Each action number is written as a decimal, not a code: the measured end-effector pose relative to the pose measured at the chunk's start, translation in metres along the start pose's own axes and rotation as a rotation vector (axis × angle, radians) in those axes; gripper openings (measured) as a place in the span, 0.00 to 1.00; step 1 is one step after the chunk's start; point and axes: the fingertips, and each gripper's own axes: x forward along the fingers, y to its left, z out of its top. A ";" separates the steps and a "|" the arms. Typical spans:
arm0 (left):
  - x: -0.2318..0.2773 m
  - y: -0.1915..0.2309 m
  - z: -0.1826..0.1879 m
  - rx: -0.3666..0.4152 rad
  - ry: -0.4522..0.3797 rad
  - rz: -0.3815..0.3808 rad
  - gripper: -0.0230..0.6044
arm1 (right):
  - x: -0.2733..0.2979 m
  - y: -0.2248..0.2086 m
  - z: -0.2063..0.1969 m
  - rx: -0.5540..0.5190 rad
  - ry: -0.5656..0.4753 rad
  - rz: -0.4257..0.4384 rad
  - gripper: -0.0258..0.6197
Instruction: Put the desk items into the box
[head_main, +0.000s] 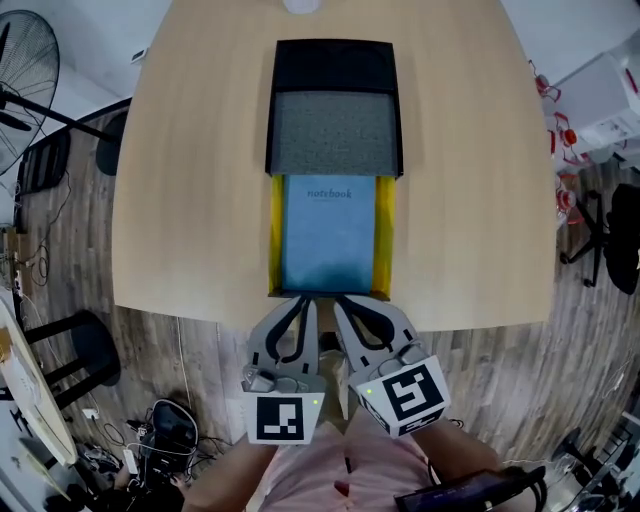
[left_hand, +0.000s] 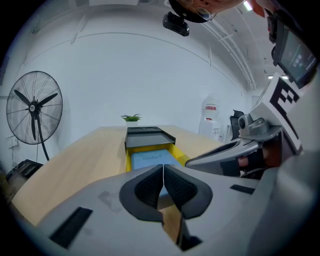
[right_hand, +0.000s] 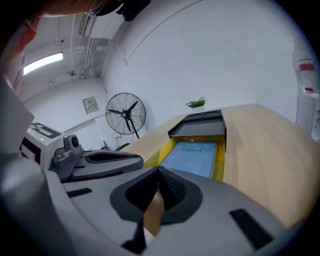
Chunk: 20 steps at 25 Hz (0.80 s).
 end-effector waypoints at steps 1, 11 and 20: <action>-0.003 0.000 0.006 -0.007 -0.011 0.012 0.06 | -0.005 0.000 0.006 -0.009 -0.015 -0.005 0.04; -0.051 0.018 0.120 0.058 -0.276 0.135 0.06 | -0.053 0.011 0.104 -0.163 -0.249 -0.080 0.04; -0.114 0.020 0.202 0.105 -0.459 0.220 0.06 | -0.109 0.035 0.179 -0.313 -0.432 -0.160 0.04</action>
